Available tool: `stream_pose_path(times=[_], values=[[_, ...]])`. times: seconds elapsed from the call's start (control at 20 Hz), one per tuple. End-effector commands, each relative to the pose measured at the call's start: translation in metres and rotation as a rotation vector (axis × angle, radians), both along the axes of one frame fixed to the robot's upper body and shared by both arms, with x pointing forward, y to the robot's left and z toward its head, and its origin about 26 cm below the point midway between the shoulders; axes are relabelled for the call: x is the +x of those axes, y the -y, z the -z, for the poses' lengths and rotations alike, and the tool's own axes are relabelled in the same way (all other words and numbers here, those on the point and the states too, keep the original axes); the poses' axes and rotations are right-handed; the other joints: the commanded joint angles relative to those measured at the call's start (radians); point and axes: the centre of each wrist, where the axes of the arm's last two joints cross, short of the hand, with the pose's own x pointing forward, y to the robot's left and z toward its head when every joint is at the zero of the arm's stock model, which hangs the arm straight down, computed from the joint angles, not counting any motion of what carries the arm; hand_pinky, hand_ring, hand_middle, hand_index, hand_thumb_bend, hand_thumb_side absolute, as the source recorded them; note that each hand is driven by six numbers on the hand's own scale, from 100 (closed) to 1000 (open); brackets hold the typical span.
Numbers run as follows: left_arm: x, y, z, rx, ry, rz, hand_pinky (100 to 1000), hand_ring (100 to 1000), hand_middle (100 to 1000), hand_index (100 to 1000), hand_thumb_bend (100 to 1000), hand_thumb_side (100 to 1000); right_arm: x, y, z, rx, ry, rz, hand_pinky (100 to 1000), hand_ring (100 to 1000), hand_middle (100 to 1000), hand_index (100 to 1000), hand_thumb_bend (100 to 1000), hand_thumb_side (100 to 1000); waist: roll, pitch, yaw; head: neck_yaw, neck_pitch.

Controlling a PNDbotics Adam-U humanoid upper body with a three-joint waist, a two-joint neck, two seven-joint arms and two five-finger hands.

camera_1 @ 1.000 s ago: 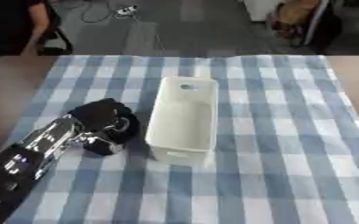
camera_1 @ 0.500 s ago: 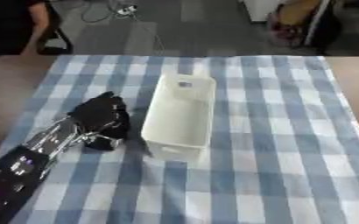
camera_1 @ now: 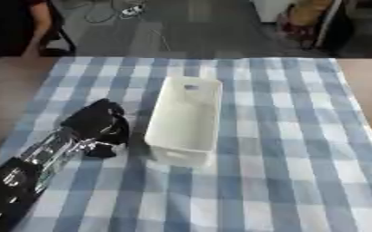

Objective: Pick up objects on the table and place them in the box.

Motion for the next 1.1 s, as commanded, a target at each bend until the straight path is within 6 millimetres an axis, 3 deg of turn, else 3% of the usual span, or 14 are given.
stream_pose_path(times=[0.05,0.75,1.1], values=[[-0.001,-0.011,-0.021,-0.091,0.042,-0.054,960,919,857,305,100,275,-0.001,0.002,-0.006,-0.005,0.019,0.006,944,933,929,991,100,612,-0.002,-0.009,0.001,-0.002,-0.014],[-0.021,-0.024,-0.028,-0.847,0.112,-0.325,846,869,946,275,100,390,-0.002,0.004,-0.004,0.003,0.018,0.019,945,933,929,991,100,613,-0.004,-0.005,0.012,-0.018,-0.023],[-0.023,-0.019,-0.045,-1.012,0.183,-0.316,837,865,951,266,100,374,-0.002,0.004,-0.004,0.005,0.018,0.022,945,933,929,991,100,613,-0.005,-0.007,0.014,-0.019,-0.028]])
